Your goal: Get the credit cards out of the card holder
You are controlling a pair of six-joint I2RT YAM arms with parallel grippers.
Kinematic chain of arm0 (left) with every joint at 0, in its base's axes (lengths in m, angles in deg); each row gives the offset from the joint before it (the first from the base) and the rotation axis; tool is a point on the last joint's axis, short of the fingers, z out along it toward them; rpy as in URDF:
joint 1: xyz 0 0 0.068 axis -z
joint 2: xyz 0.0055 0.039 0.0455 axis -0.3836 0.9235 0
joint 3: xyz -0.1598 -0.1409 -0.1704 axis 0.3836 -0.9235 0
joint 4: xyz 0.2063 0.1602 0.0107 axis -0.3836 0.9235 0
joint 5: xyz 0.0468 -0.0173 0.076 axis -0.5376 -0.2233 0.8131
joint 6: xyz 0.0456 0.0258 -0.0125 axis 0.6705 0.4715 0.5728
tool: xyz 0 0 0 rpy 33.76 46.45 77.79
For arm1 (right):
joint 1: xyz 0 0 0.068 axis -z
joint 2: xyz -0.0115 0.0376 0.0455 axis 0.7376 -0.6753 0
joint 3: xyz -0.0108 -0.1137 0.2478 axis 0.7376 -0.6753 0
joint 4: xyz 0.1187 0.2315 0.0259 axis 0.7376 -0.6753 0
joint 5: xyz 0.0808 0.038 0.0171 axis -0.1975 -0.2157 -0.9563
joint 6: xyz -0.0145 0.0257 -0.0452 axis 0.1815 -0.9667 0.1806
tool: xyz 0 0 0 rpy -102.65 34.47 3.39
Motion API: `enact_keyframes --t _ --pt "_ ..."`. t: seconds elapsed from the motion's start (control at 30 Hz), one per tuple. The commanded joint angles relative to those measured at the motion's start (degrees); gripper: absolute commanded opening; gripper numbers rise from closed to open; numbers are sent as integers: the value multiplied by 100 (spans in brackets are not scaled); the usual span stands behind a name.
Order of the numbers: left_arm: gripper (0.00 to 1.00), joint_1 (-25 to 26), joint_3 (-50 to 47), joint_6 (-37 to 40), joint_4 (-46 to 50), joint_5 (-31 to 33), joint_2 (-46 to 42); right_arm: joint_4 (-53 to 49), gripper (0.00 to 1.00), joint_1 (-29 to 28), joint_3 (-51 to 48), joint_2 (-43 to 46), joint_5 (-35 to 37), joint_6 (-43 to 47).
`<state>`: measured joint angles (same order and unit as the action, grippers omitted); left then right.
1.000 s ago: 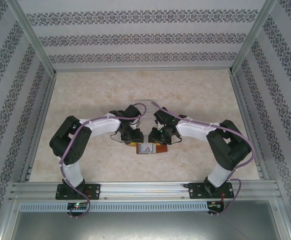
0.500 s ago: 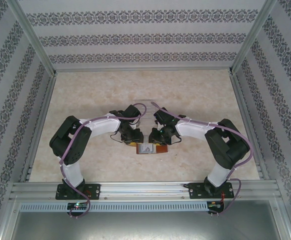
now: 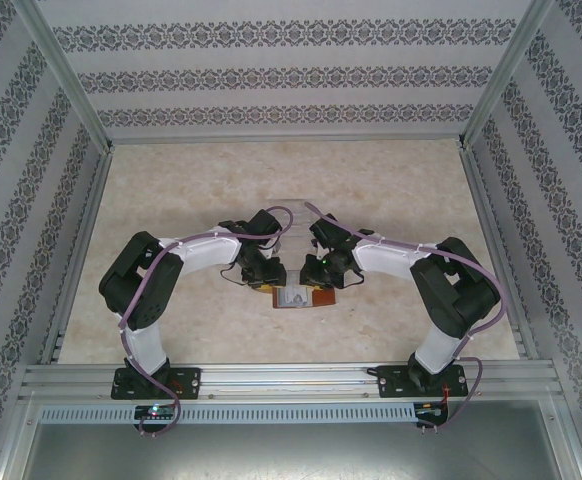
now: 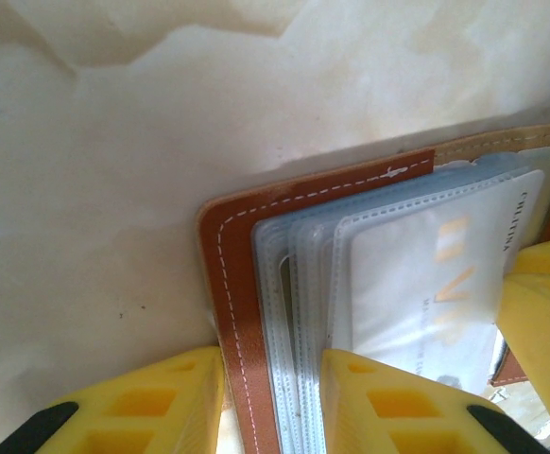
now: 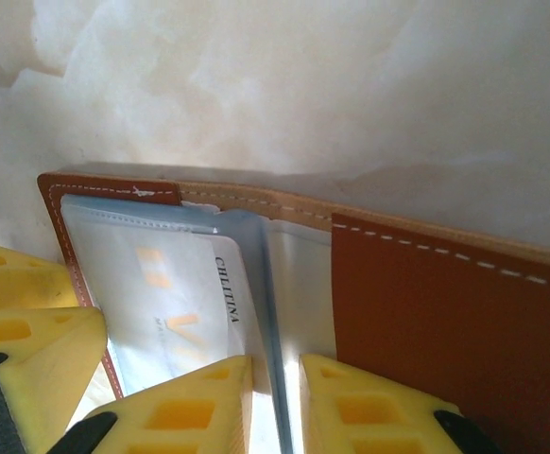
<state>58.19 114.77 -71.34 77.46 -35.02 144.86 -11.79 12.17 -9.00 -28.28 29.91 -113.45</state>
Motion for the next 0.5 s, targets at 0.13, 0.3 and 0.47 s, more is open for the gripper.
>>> enact_keyframes --t 0.13,0.3,0.47 --pt "32 58 -1 84 338 139 105 -177 19 76 -204 159 270 -16" --pt "32 57 100 100 421 177 12 -114 19 116 -247 304 203 -47" --pt "32 58 186 81 480 150 -114 64 20 156 -308 452 32 -72"
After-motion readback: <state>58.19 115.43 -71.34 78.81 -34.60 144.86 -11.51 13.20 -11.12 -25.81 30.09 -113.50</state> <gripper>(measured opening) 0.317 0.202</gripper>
